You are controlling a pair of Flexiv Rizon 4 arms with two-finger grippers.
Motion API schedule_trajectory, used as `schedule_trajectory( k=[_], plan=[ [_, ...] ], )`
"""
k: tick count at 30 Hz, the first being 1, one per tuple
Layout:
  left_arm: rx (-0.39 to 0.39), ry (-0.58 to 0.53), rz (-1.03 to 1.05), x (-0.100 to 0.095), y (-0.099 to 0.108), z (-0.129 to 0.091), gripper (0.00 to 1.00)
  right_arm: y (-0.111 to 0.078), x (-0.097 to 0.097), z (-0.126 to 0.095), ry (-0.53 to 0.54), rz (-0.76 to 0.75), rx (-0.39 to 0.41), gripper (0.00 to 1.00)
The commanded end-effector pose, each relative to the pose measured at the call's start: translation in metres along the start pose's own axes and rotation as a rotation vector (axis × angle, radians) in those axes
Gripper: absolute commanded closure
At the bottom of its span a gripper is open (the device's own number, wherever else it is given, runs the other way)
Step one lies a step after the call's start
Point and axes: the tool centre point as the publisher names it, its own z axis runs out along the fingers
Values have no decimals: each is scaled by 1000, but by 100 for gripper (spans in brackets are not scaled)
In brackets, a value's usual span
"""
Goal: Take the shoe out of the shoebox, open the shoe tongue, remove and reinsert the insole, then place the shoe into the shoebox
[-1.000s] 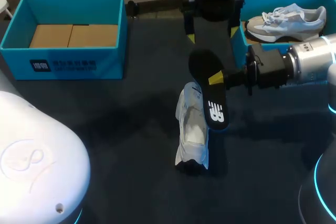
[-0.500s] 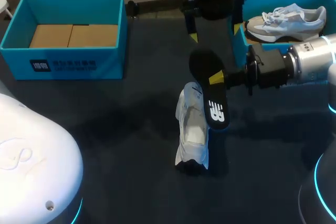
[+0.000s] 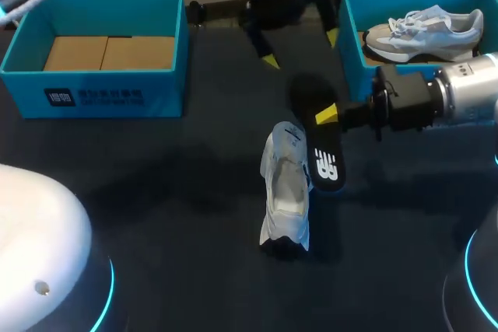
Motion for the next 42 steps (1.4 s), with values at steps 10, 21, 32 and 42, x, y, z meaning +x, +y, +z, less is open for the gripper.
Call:
schedule_trajectory(
  k=[10,21,32,42],
  plan=[
    [2,-531,127,31,-29,-14,0,-8,7,-11,-21,-1,-23,100],
    [47,-715,160,46,-42,-17,0,-11,9,-20,-31,2,-38,100],
    [45,-754,174,56,-59,-13,0,-9,13,-24,-27,-9,-52,100],
    [45,-754,174,56,-59,-13,0,-8,24,-25,47,-10,-58,100]
  ],
)
